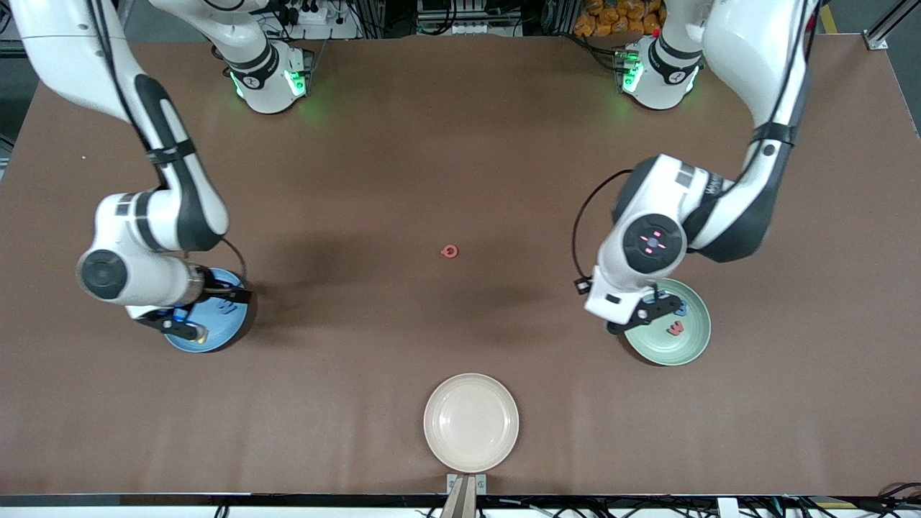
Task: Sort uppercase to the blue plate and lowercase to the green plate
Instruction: 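Grasp the yellow h with the left gripper and carry it toward the green plate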
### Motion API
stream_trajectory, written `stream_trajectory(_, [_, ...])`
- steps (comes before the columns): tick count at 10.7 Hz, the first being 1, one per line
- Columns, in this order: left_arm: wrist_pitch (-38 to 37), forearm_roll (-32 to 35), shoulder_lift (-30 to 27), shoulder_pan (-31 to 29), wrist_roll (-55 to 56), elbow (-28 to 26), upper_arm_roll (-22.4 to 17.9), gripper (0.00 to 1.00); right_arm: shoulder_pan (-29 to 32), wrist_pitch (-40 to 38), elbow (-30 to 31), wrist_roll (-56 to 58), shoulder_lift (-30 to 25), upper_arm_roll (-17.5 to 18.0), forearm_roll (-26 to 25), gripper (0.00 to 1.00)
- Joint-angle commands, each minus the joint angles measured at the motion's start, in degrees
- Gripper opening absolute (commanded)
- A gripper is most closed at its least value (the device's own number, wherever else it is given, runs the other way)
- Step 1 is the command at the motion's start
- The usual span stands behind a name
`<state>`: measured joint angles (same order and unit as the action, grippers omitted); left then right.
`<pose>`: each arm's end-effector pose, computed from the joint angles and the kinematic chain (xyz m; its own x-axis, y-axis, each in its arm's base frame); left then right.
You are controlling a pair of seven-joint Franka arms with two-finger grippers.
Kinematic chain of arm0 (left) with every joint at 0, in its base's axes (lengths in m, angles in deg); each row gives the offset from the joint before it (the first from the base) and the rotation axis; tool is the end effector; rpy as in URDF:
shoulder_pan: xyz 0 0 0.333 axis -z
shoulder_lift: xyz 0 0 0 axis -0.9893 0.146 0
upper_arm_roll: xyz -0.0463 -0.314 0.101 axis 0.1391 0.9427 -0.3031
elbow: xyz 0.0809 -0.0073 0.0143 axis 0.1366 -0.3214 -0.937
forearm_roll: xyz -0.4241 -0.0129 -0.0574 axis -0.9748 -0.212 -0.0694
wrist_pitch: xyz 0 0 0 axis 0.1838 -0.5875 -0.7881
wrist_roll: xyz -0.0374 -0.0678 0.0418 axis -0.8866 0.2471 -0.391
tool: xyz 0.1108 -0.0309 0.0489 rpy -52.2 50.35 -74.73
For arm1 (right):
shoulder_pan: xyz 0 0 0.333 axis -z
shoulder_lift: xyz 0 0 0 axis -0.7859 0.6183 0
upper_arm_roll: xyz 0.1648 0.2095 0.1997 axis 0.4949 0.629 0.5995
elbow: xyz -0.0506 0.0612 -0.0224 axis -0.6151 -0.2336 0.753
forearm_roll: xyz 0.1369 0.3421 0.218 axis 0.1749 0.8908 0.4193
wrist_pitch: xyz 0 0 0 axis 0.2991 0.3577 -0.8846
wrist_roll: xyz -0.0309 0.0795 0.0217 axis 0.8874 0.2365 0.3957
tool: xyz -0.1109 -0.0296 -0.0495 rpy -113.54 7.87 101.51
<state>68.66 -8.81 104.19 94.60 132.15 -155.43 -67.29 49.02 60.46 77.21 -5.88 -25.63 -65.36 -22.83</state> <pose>0.6635 -0.2700 0.3296 0.9411 0.3065 -0.1431 0.2795 -0.9429 -0.1810 0.6528 0.0824 0.2380 0.9085 -0.3709 -0.1927 -0.3590 -0.9285 0.0945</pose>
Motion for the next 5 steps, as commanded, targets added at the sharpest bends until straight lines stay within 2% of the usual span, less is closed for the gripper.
stream_trajectory(1, [0.3,-0.7,-2.9,-3.7,-9.0,-5.2,-1.8,0.0,-4.3,-0.6,-0.8,-11.6,-0.6,3.7,3.2,1.0])
stream_trajectory(2, [0.8,-0.6,-2.6,-3.7,-12.3,-6.1,-3.9,0.0,-8.8,-0.4,-2.4,-17.4,0.1,3.6,4.8,1.0])
stream_trajectory(5, [6.8,-0.4,-1.9,-3.8,-25.4,-9.7,-11.1,0.0,-17.8,0.4,-6.5,-32.9,3.5,3.5,4.7,1.0])
